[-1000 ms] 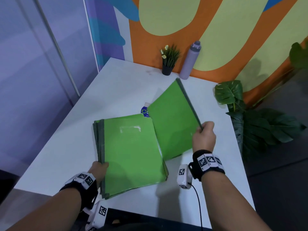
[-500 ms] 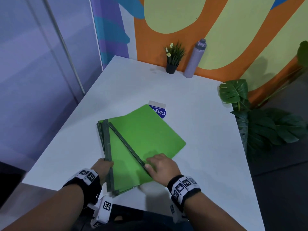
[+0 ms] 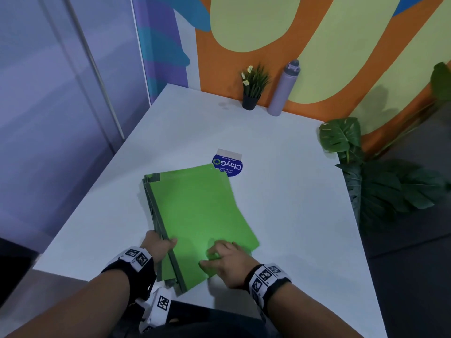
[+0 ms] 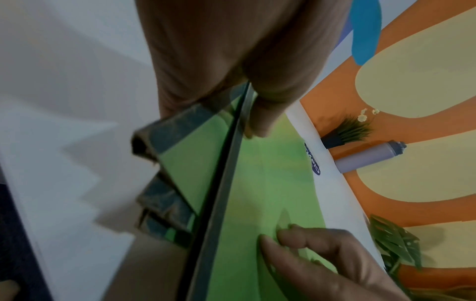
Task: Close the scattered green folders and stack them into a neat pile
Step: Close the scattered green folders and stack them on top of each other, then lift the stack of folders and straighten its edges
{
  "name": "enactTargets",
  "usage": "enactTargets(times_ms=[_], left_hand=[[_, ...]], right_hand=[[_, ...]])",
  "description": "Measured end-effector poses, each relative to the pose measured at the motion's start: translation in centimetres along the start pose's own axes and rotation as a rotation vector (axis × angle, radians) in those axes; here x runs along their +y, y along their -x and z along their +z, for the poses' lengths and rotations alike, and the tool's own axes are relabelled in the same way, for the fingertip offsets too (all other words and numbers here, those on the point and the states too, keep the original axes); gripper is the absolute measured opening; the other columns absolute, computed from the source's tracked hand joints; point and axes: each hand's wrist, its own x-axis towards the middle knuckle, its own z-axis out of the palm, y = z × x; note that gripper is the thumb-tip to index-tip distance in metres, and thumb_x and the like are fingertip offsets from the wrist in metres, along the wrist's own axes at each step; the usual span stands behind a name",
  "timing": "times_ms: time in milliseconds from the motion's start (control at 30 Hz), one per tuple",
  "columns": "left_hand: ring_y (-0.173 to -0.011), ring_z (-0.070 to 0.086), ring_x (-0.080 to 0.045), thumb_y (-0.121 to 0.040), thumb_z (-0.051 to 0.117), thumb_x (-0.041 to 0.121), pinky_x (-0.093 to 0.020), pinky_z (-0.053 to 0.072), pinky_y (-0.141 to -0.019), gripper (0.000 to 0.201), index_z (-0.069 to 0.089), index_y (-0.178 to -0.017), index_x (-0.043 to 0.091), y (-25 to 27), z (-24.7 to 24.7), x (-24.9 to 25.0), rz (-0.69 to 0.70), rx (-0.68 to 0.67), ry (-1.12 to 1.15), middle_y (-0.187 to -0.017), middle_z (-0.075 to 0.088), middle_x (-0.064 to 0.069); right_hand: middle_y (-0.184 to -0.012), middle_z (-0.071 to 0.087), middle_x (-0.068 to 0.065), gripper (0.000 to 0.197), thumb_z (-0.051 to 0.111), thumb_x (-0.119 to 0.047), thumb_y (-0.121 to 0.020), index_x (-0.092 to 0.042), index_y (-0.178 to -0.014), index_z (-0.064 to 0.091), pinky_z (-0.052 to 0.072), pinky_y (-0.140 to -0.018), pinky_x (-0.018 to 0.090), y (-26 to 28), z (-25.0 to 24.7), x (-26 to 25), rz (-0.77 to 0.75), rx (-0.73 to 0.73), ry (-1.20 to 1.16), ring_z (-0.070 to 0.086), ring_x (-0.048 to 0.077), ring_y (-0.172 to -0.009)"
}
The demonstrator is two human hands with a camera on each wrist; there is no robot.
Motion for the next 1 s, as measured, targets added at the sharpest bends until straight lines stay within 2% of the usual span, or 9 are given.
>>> enactTargets(times_ms=[100, 267, 333, 400, 533, 633, 767, 867, 1000], left_hand=[[-0.079, 0.053, -0.026, -0.086, 0.063, 0.015, -0.037, 0.045, -0.075, 0.030, 0.046, -0.108, 0.003, 0.4, 0.0, 0.5, 0.100, 0.055, 0.062, -0.105, 0.058, -0.018], [-0.100, 0.056, -0.028, -0.087, 0.062, 0.007, -0.041, 0.047, -0.089, 0.033, 0.047, -0.113, 0.020, 2.5, -1.5, 2.6, 0.390, 0.015, 0.232, -0.106, 0.061, -0.006], [-0.096, 0.057, -0.022, -0.088, 0.059, 0.002, -0.037, 0.048, -0.081, 0.032, 0.049, -0.113, 0.020, 3.5, -2.1, 3.7, 0.484, -0.019, 0.248, -0.102, 0.062, -0.003], [-0.094, 0.059, -0.016, -0.088, 0.057, -0.002, -0.033, 0.049, -0.080, 0.034, 0.051, -0.108, 0.024, 4.0, -2.4, 4.7, 0.562, -0.052, 0.242, -0.100, 0.063, 0.003], [-0.108, 0.060, -0.017, -0.089, 0.052, -0.006, -0.036, 0.044, -0.097, 0.048, 0.051, -0.103, 0.040, 4.1, -2.4, 6.0, 0.586, -0.069, 0.249, -0.111, 0.065, 0.008], [-0.112, 0.058, -0.019, -0.087, 0.056, -0.004, -0.041, 0.044, -0.103, 0.045, 0.049, -0.119, 0.027, 4.3, -2.2, 6.3, 0.587, -0.079, 0.284, -0.117, 0.064, 0.003], [-0.102, 0.061, -0.021, -0.069, 0.062, -0.022, -0.040, 0.053, -0.083, 0.079, 0.039, -0.130, 0.022, 5.2, -2.8, 7.9, 0.599, -0.094, 0.486, -0.109, 0.063, 0.002], [-0.098, 0.061, -0.028, -0.049, 0.061, -0.017, -0.047, 0.055, -0.078, 0.094, 0.039, -0.130, 0.023, 5.5, -3.3, 9.3, 0.625, -0.086, 0.558, -0.103, 0.063, -0.001], [-0.091, 0.062, -0.019, -0.041, 0.053, -0.016, -0.037, 0.053, -0.071, 0.101, 0.038, -0.134, 0.022, 6.5, -3.0, 10.3, 0.641, -0.137, 0.634, -0.099, 0.064, 0.006]], right_hand=[[-0.132, 0.047, 0.005, 0.055, 0.051, -0.018, -0.086, -0.033, -0.138, 0.043, 0.035, -0.106, 0.043, 0.2, -1.7, 1.5, 0.132, 0.122, -0.158, 0.041, 0.025, -0.121], [-0.155, 0.018, 0.005, 0.079, 0.058, -0.028, -0.090, -0.025, -0.151, 0.008, 0.025, -0.115, 0.041, 1.7, -7.2, 5.9, 0.757, 0.491, -0.894, 0.023, 0.025, -0.142], [-0.154, 0.026, 0.003, 0.080, 0.061, -0.021, -0.090, -0.028, -0.150, 0.008, 0.031, -0.111, 0.042, 2.3, -9.0, 6.9, 0.719, 0.619, -1.234, 0.030, 0.025, -0.139], [-0.139, 0.050, 0.003, 0.064, 0.056, -0.004, -0.091, -0.024, -0.144, 0.025, 0.042, -0.099, 0.037, 3.0, -10.8, 6.5, 0.582, 0.784, -1.403, 0.047, 0.025, -0.128], [-0.121, 0.062, -0.007, 0.059, 0.046, 0.016, -0.087, -0.026, -0.129, 0.043, 0.045, -0.097, 0.031, 3.9, -12.5, 4.7, 0.402, 1.001, -1.431, 0.057, 0.012, -0.114], [-0.123, 0.062, -0.002, 0.062, 0.045, 0.019, -0.085, -0.023, -0.131, 0.043, 0.044, -0.100, 0.036, 4.2, -11.7, 3.9, 0.350, 1.008, -1.432, 0.057, 0.015, -0.115], [-0.112, 0.066, -0.004, 0.076, 0.048, 0.028, -0.074, -0.028, -0.126, 0.044, 0.050, -0.087, 0.030, 4.8, -11.6, 3.2, 0.343, 0.990, -1.512, 0.062, 0.012, -0.104], [-0.112, 0.062, 0.003, 0.085, 0.050, 0.027, -0.062, -0.019, -0.133, 0.038, 0.053, -0.074, 0.025, 5.4, -12.5, 3.1, 0.308, 1.031, -1.576, 0.061, 0.015, -0.099], [-0.106, 0.063, 0.003, 0.079, 0.039, 0.033, -0.066, -0.019, -0.126, 0.041, 0.054, -0.067, 0.026, 5.1, -13.3, 2.6, 0.326, 1.026, -1.594, 0.063, 0.015, -0.092]])
